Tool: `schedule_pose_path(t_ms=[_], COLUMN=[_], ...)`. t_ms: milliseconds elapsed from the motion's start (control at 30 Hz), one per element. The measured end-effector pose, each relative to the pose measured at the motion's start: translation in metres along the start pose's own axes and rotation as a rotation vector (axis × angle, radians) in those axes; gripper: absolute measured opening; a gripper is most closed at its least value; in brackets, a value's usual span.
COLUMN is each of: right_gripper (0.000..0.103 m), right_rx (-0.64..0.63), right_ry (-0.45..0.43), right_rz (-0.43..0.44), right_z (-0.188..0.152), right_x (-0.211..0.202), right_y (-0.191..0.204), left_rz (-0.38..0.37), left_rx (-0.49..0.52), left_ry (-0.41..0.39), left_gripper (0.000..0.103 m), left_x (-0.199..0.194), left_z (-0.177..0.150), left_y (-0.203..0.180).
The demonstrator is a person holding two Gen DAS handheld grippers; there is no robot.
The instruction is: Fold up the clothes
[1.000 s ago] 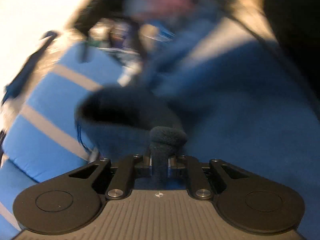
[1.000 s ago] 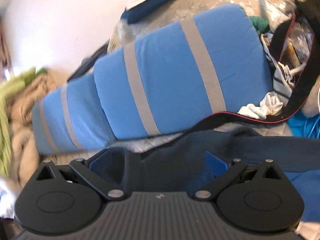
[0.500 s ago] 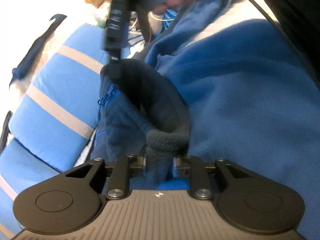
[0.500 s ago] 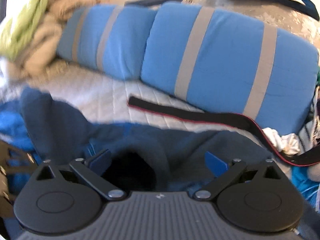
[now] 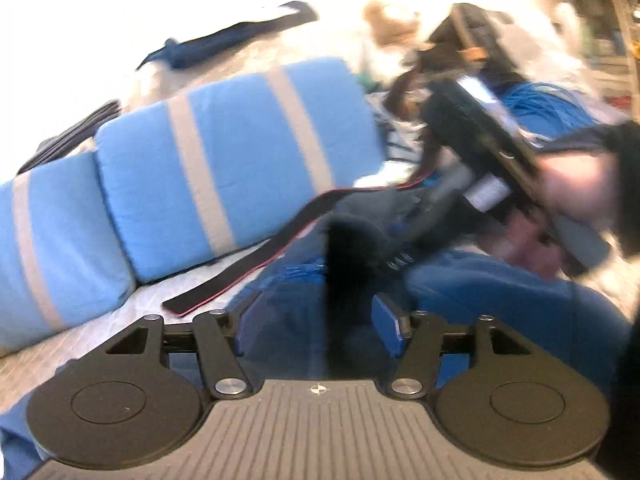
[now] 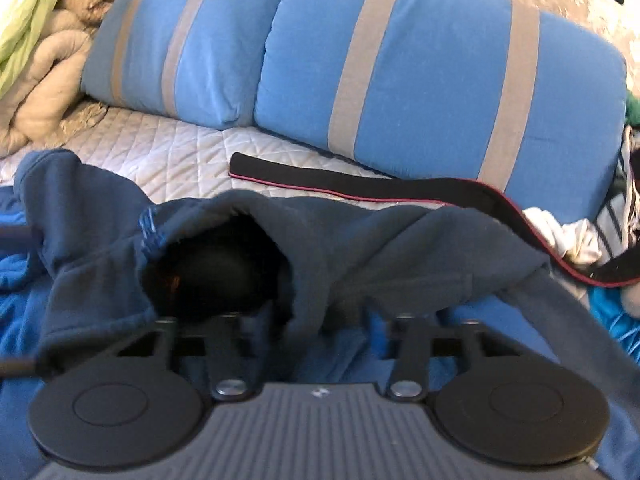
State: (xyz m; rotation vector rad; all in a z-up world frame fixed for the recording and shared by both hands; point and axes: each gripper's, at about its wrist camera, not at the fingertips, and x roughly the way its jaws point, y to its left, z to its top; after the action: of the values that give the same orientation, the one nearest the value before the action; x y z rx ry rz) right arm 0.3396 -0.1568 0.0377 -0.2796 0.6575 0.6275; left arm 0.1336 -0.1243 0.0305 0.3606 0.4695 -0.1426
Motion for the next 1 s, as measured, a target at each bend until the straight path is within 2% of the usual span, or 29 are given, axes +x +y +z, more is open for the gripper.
schedule_pose_path(t_ms=[67,167,200,300,333,367,400,500,533,567,600,633,667,700,767,833,933,1000], right_gripper=[0.024,0.023,0.023,0.023,0.026,0.033,0.050,0.068,0.068,0.067,0.065,0.055,0.032,0.025,0.018,0.017,0.017,0.016], right_rx=[0.023,0.001,-0.008,-0.024,-0.032,-0.039,-0.043,-0.058,-0.064,-0.072,-0.083,-0.093,-0.098,-0.097,-0.096,-0.126,-0.235,-0.338], right_ry=[0.009,0.019,0.022,0.028,0.027,0.026,0.020,-0.012,-0.021,-0.030,-0.035,-0.038,-0.033,-0.028,-0.028,-0.016,0.001,0.002], right_rz=[0.012,0.007,0.004,0.002,-0.008,-0.019,-0.033,-0.071,-0.088,-0.105,-0.115,-0.116,-0.114,-0.118,-0.137,-0.139,-0.135,-0.151], right_z=[-0.003,-0.003,-0.002,-0.001,-0.001,-0.001,0.000,0.006,0.008,0.009,0.010,0.010,0.010,0.011,0.010,0.006,-0.008,-0.020], right_x=[0.000,-0.001,-0.002,-0.004,-0.004,-0.004,-0.005,-0.007,-0.007,-0.006,-0.005,-0.005,-0.005,-0.008,-0.018,-0.028,-0.043,-0.050], right_y=[0.002,0.007,0.008,0.011,0.012,0.012,0.013,0.015,0.015,0.016,0.017,0.017,0.018,0.019,0.021,0.024,0.040,0.060], left_rz=[0.059,0.122,0.147,0.203,0.232,0.266,0.299,0.389,0.400,0.411,0.421,0.428,0.436,0.441,0.438,0.432,0.408,0.393], left_rx=[0.072,0.207,0.247,0.323,0.357,0.403,0.453,0.521,0.509,0.490,0.462,0.433,0.406,0.381,0.336,0.294,0.241,0.255], left_ry=[0.093,0.233,0.255,0.229,0.228,0.227,0.226,0.256,0.271,0.285,0.294,0.294,0.289,0.283,0.263,0.245,0.232,0.251], left_gripper=[0.058,0.058,0.059,0.060,0.059,0.059,0.059,0.058,0.053,0.041,0.036,0.030,0.026,0.026,0.026,0.026,0.026,0.026], left_x=[0.019,0.048,0.052,0.038,0.033,0.030,0.028,0.026,0.027,0.027,0.024,0.021,0.017,0.012,-0.004,-0.017,-0.032,-0.036], left_z=[0.001,-0.013,-0.019,-0.035,-0.039,-0.043,-0.047,-0.059,-0.061,-0.062,-0.062,-0.060,-0.058,-0.055,-0.048,-0.043,-0.037,-0.041], left_y=[-0.007,-0.018,-0.021,-0.027,-0.031,-0.035,-0.038,-0.035,-0.030,-0.024,-0.017,-0.010,-0.003,0.004,0.018,0.033,0.046,0.046])
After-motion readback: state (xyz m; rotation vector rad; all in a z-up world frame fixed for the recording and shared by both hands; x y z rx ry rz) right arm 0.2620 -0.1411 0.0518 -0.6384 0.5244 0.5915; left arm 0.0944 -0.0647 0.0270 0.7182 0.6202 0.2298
